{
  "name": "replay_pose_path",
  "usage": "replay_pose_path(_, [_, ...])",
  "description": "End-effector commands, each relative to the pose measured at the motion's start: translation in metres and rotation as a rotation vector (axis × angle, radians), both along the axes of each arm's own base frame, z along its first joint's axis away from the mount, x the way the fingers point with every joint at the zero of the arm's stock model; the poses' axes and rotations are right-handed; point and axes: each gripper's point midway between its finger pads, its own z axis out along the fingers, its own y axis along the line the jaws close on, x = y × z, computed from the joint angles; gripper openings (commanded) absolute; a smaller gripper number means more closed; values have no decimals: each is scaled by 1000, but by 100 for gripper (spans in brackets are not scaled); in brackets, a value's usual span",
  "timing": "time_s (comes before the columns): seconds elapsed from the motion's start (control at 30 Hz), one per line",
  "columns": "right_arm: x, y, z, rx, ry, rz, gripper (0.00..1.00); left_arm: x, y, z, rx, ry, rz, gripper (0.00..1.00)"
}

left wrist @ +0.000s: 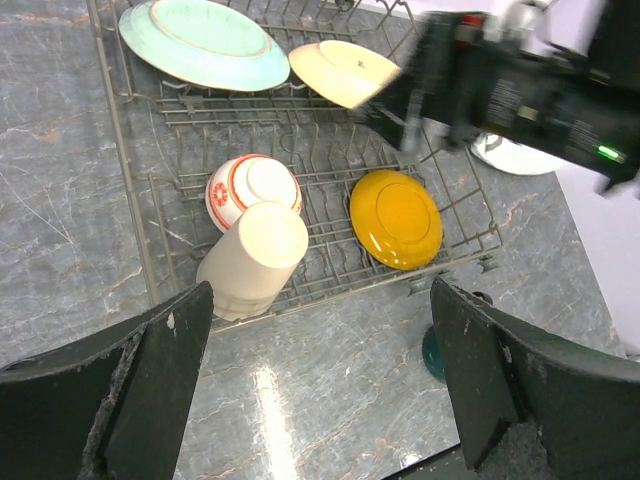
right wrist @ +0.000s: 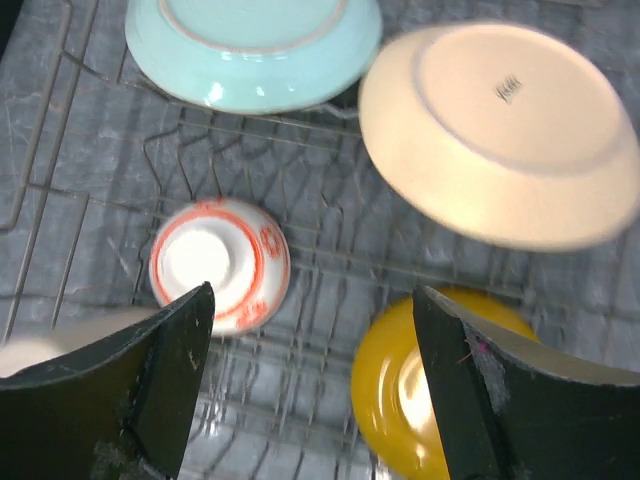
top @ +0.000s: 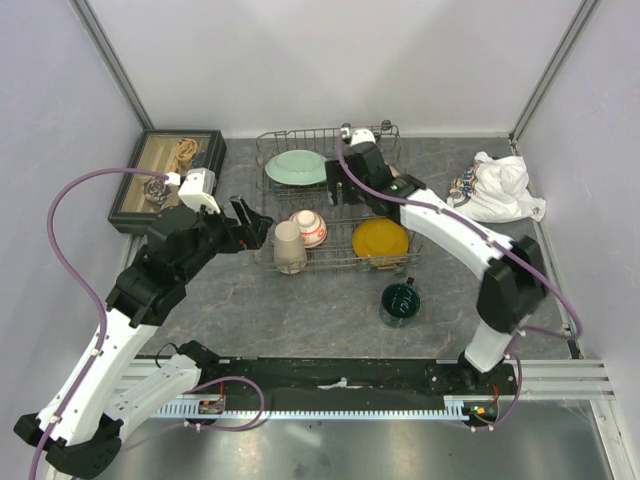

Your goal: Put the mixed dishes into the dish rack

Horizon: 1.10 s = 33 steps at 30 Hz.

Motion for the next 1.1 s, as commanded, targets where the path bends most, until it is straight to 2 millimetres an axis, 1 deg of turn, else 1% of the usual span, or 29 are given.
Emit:
replay_pose_path(0.0, [-44,-41,44,101,-45,-127,88,-2,-4,11,22,-44,-53,96])
replay_pose_path(0.03, [-60,-58,21,78,15,-174,88,-1,-6,10,29,-41,-65,96])
replay_pose_path(0.07, [-71,-66,18,80,29,-189,87,-2,-12,11,28,-41,-97,96])
replay_pose_path(0.1, [-89,-80,13,86,43,-209,87,-2,-15,11,35,-44,-121,95])
replay_pose_path(0.13, [-102,-90,7,77,66,-224,87,3,-20,7,42,-29,-132,95])
replay_pose_path(0.17, [-111,-98,4,97,82,-266,87,-2,-31,8,24,-22,-197,93])
replay_pose_path(0.2, [-126,-110,3,110,83,-283,87,1,-39,9,12,-25,-223,92])
replay_pose_path(0.27, [-143,-129,-3,130,103,-350,87,2,-55,4,-4,1,-274,92])
replay_pose_path(0.3, [-156,-138,-4,146,100,-362,87,-2,-66,4,-12,3,-307,92])
replay_pose_path(0.33, [-165,-145,-7,146,116,-379,87,-2,-74,4,-13,-5,-321,92])
replay_pose_path(0.37, [-171,-149,-9,151,123,-390,87,4,-80,-2,8,7,-310,92])
replay_pose_path(0.4, [-179,-153,-11,172,132,-394,87,-4,-94,-5,23,9,-349,92])
replay_pose_path(0.43, [-186,-157,-15,165,150,-397,86,-4,-103,-8,36,15,-361,92])
replay_pose_path(0.47, [-190,-158,-18,162,161,-396,86,0,-110,-13,60,26,-350,92])
replay_pose_path(0.5, [-195,-160,-21,168,171,-397,86,-9,-124,-16,75,30,-389,92])
replay_pose_path(0.57, [-203,-165,-27,157,195,-403,83,-11,-137,-20,94,30,-395,92])
replay_pose_path(0.6, [-206,-167,-30,160,199,-406,82,-17,-151,-29,112,49,-425,92])
replay_pose_path(0.67, [-211,-172,-33,162,203,-426,79,-21,-162,-37,124,60,-432,92])
replay_pose_path(0.7, [-214,-176,-32,170,194,-438,79,-30,-173,-45,130,78,-455,92])
replay_pose_path(0.73, [-215,-183,-32,169,184,-472,78,-32,-178,-51,138,88,-458,92])
replay_pose_path(0.77, [-217,-186,-26,189,166,-484,77,-34,-182,-57,134,100,-446,92])
replay_pose_path(0.8, [-218,-190,-24,202,154,-501,77,-42,-193,-70,156,120,-468,92])
replay_pose_path(0.83, [-219,-196,-20,214,140,-536,76,-46,-199,-76,164,131,-469,92])
replay_pose_path(0.87, [-221,-200,-13,242,114,-557,75,-46,-203,-79,164,136,-450,92])
replay_pose_path(0.9, [-221,-204,-7,260,98,-572,73,-55,-212,-86,175,145,-469,92])
replay_pose_path(0.93, [-222,-211,-4,258,74,-601,72,-56,-220,-96,196,156,-459,92])
replay_pose_path(1.0, [-224,-217,8,303,39,-631,70,-65,-234,-106,199,176,-466,92])
replay_pose_path(1.03, [-226,-221,10,304,33,-644,69,-65,-242,-115,218,187,-461,92])
replay_pose_path(1.07, [-226,-224,14,316,19,-650,69,-67,-248,-119,216,195,-459,92])
